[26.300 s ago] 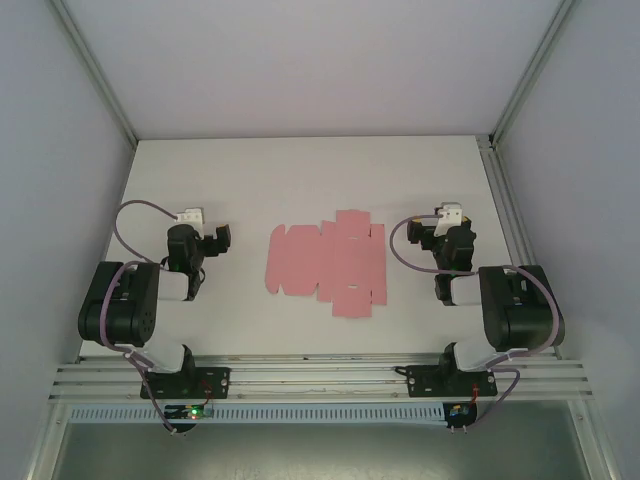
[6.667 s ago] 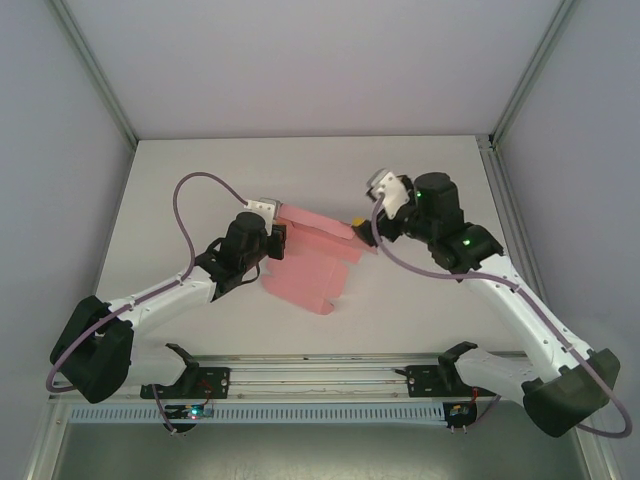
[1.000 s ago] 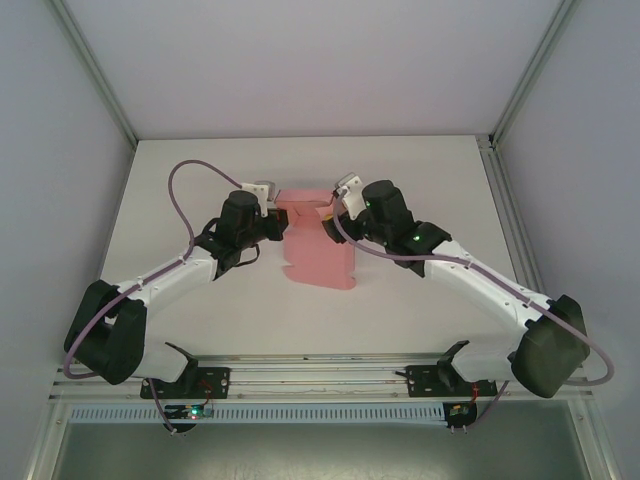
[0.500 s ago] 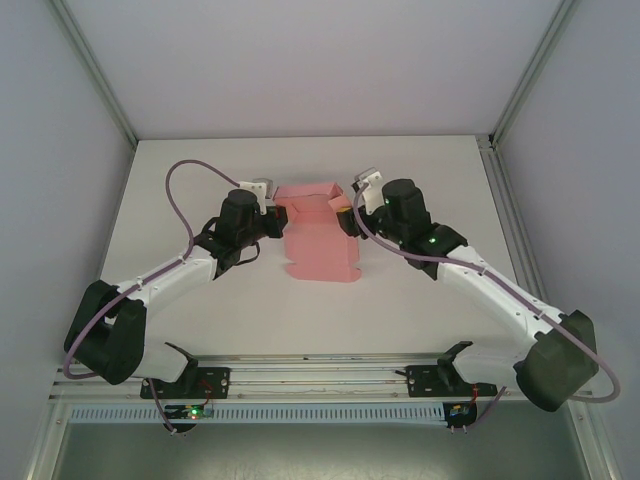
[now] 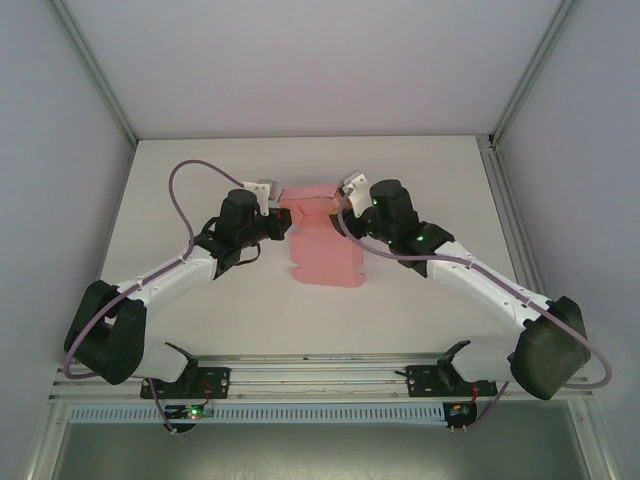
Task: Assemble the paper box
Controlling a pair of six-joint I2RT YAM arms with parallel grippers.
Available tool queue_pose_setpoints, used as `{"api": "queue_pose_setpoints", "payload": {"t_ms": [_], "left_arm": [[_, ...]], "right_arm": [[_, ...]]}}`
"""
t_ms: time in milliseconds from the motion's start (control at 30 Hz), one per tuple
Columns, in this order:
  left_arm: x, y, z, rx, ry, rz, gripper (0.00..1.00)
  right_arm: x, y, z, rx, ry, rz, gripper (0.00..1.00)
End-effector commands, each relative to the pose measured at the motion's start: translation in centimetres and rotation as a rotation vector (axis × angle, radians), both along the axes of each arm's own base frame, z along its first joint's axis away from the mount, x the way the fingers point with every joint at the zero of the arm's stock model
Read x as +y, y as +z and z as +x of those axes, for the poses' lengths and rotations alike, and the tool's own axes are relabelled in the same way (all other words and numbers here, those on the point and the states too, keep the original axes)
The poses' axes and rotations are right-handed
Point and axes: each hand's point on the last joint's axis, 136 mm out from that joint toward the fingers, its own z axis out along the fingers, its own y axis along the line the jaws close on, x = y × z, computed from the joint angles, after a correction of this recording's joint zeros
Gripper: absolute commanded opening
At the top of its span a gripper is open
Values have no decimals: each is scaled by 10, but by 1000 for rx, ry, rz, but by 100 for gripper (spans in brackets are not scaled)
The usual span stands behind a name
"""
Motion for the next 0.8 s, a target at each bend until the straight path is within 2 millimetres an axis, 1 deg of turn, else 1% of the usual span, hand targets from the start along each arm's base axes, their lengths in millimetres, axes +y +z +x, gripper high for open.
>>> {"api": "queue_pose_setpoints", "payload": {"t_ms": [0,67,167,200,233,333,467,533,667,767], "left_arm": [[-6,30,1,-77,-15,-39,0],[0,26,4,-35,49,-30,0],[2,24,4,30,130,-33,0],[2,24,3,49,159,-38,0],[1,25,2,64,183,-43,0],[5,23,1,124,278,-66,0],[15,16,1,179,383,-60,0],[14,14,2,200,402,-53,0],[15,11,3,258,460,-39,0],[13,9,4,279,479,-38,0]], "right_arm": [[-13,14,25,-146,-163,-99,43],[-16,16,30,-177,-237,-112,33],[-26,16,41,-221,-389,-142,21],[-30,15,44,-233,-441,-155,20],[-33,11,48,-242,-481,-177,17],[-44,4,59,-260,-598,-235,10],[-56,2,67,-301,-715,-310,3],[-61,4,69,-326,-778,-357,0],[-65,13,70,-407,-885,-460,0],[-66,15,71,-443,-939,-504,0]]}}
